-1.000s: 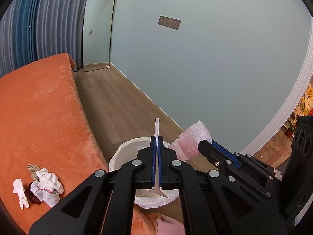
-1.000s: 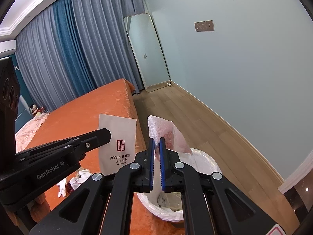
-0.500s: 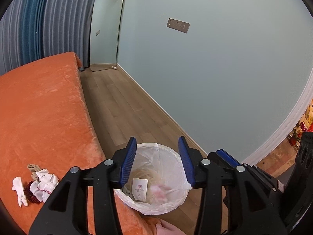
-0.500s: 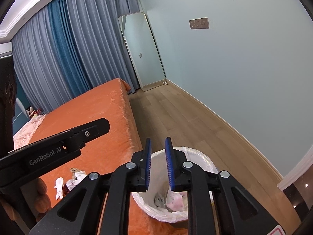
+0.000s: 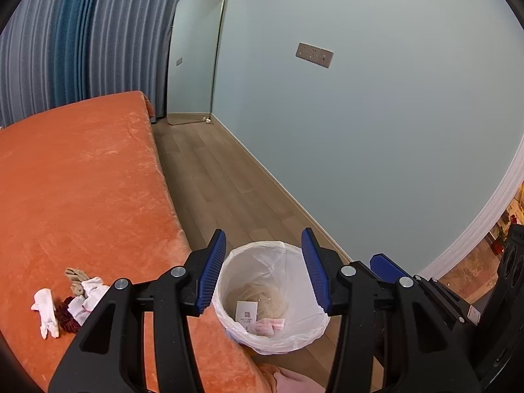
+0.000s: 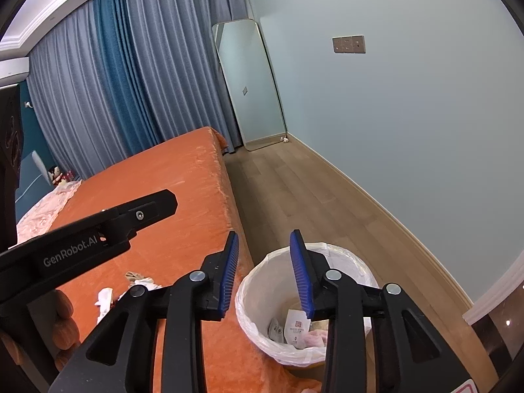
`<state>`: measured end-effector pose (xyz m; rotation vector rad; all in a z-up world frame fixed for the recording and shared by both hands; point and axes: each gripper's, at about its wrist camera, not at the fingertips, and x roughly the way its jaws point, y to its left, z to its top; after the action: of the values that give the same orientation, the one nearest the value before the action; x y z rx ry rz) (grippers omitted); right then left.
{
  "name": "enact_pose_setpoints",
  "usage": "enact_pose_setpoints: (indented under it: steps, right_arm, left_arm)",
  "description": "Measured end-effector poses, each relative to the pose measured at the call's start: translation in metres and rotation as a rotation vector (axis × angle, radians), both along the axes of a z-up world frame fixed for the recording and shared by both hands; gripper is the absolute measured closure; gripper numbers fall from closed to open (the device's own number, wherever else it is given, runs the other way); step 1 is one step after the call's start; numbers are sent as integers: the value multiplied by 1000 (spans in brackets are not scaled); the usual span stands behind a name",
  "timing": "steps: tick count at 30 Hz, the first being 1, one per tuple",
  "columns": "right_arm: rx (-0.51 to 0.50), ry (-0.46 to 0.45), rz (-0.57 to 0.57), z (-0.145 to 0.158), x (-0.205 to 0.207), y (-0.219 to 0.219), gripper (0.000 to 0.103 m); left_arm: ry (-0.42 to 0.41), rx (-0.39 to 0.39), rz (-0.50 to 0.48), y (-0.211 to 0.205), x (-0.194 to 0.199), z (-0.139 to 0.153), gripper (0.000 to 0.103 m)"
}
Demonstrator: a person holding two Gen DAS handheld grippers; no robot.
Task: Collect trash
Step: 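Move both tools back over the glove and socks on the bed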
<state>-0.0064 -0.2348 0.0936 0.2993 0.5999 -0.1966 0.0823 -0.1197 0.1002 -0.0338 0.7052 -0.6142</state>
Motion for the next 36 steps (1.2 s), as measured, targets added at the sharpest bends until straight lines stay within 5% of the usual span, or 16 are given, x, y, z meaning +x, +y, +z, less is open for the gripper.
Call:
enact_pose_setpoints:
  steps: [18, 36]
  right_arm:
    - [-18, 11, 92, 2, 12, 58, 64]
    - [-18, 70, 242, -22, 43, 140, 59]
  left_arm:
    - [10, -25, 116, 70, 7, -3, 55]
    - [69, -19, 303, 176, 18, -34, 45]
